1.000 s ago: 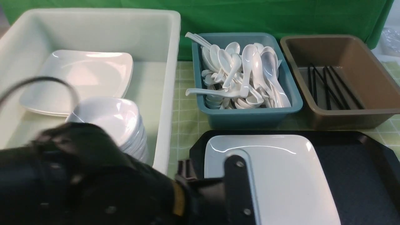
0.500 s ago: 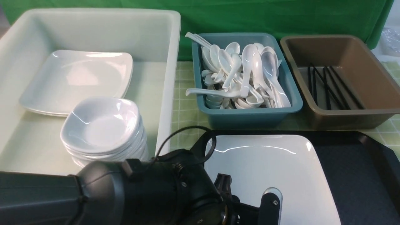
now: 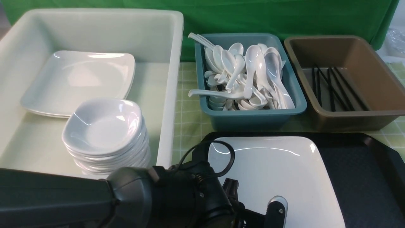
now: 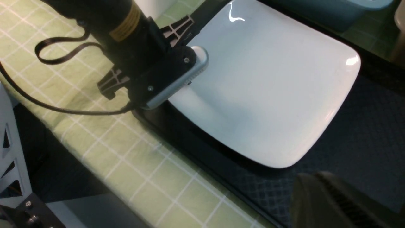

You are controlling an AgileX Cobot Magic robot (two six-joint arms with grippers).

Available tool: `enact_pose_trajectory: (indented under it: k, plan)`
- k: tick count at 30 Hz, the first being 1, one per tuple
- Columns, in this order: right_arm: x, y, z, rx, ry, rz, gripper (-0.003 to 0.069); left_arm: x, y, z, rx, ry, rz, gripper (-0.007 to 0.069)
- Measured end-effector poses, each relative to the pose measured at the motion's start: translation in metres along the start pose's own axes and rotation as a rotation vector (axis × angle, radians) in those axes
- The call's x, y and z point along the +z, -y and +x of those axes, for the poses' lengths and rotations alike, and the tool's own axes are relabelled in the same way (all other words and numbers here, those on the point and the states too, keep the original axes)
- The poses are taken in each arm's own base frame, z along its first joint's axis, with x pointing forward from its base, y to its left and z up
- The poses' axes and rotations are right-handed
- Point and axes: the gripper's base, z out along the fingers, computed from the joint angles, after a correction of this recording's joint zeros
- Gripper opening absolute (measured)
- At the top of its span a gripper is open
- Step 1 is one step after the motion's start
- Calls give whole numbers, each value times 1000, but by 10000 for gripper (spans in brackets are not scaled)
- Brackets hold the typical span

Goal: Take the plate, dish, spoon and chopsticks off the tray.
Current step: Use the left arm to grab a plate from the dinner plate, then use the left arm to put the plate into the large storage box on the left

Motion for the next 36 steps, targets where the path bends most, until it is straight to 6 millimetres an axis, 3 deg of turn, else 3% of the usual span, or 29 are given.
enact_pose_trajectory:
  k: [3, 6, 9, 13, 15, 18, 23, 32, 36]
  plan:
    - [0, 0, 0, 0, -1, -2, 37, 0, -2, -5, -13, 20, -33, 251]
    - [0, -1, 0, 2, -5, -11, 37, -1, -1, -9, 0, 24, -47, 223]
    - [0, -2, 1, 7, -9, -22, 37, -18, 6, -15, -21, 34, -52, 204]
    - [0, -2, 1, 7, -10, -24, 37, -63, 17, -26, -25, 108, -97, 100]
    - [0, -2, 1, 7, -10, -24, 37, -75, 19, -27, -27, 131, -114, 71]
    - [0, -2, 1, 7, -8, -23, 37, -123, 24, -31, -39, 221, -175, 26]
    - [0, 1, 0, 41, 5, 6, 37, -164, 28, -27, -61, 299, -215, 26]
    - [-2, 11, -6, 133, 66, 114, 37, -206, 27, -19, -66, 408, -318, 26]
    - [-10, 17, -12, 196, 124, 153, 38, -237, 20, -12, -109, 462, -422, 26]
